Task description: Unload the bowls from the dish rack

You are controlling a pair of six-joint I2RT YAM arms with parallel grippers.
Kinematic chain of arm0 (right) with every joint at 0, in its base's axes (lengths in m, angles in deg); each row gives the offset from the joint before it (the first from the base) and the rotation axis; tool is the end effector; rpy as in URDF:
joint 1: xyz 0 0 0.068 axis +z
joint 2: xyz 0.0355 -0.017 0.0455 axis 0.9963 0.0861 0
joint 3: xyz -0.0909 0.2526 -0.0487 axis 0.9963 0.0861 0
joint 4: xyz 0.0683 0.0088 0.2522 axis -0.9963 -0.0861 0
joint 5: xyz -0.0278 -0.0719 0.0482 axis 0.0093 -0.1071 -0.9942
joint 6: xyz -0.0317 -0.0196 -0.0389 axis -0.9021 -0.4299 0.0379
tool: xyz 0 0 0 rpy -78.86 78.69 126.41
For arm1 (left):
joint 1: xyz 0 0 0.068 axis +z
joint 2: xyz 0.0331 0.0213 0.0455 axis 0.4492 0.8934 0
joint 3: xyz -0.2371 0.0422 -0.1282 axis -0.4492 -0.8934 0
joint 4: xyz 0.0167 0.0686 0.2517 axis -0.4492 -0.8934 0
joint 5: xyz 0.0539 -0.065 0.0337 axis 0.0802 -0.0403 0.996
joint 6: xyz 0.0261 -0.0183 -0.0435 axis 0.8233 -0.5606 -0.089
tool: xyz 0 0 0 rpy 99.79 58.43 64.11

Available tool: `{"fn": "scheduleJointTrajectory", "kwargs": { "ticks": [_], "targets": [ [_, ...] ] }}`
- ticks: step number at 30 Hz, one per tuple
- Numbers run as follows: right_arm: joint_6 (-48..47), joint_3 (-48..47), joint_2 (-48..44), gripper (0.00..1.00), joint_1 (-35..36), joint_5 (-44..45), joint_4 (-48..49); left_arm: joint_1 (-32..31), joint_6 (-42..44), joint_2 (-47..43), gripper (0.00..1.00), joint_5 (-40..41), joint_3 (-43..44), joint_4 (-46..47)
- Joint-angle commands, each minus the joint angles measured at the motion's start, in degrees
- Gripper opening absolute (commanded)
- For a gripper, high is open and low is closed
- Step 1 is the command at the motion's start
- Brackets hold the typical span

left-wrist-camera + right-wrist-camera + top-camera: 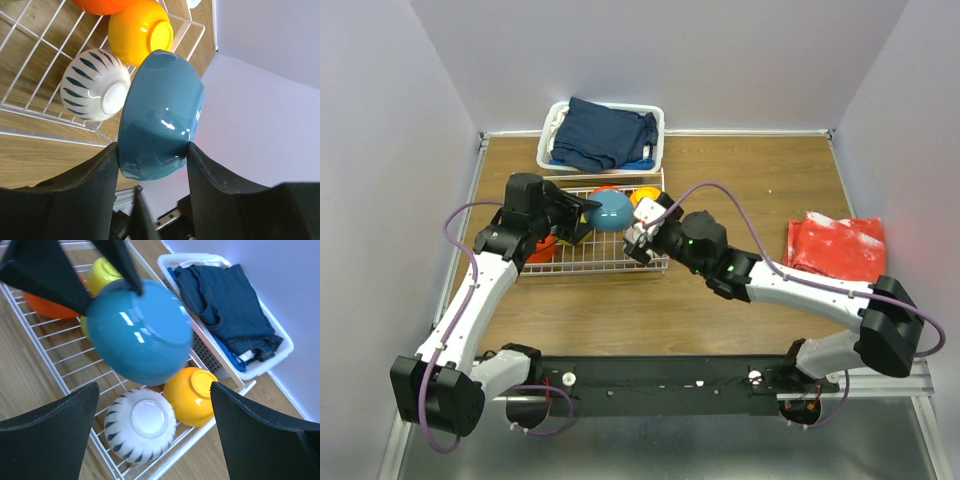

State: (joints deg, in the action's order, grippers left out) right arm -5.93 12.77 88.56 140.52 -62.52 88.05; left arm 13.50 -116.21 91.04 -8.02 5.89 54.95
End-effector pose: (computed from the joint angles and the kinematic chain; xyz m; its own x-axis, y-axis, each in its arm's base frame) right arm 0.1856 0.2621 0.3114 0.2264 -0.3499 -0.9090 -0.7195 0.5690 -0.3982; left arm 0.2255 -0.0626 0.3210 -0.4862 -0.8707 0.0738 -0.5178 0.2190 -0.8270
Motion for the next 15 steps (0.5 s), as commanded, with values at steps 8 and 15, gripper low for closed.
{"fn": "scheduleJointTrajectory", "kwargs": {
  "ticks": [8, 15],
  "targets": [
    [7.4, -5.3, 0.6, 1.00, 2.8, 2.0, -8.9, -2.3, 22.2, 6.4, 0.00, 1.0, 10.2, -0.1],
    [21.7, -10.5, -2.5, 1.00, 2.7, 8.4, -26.1, -10.2, 49.1, 12.4, 0.00, 7.5, 21.7, -6.0]
  ]
}}
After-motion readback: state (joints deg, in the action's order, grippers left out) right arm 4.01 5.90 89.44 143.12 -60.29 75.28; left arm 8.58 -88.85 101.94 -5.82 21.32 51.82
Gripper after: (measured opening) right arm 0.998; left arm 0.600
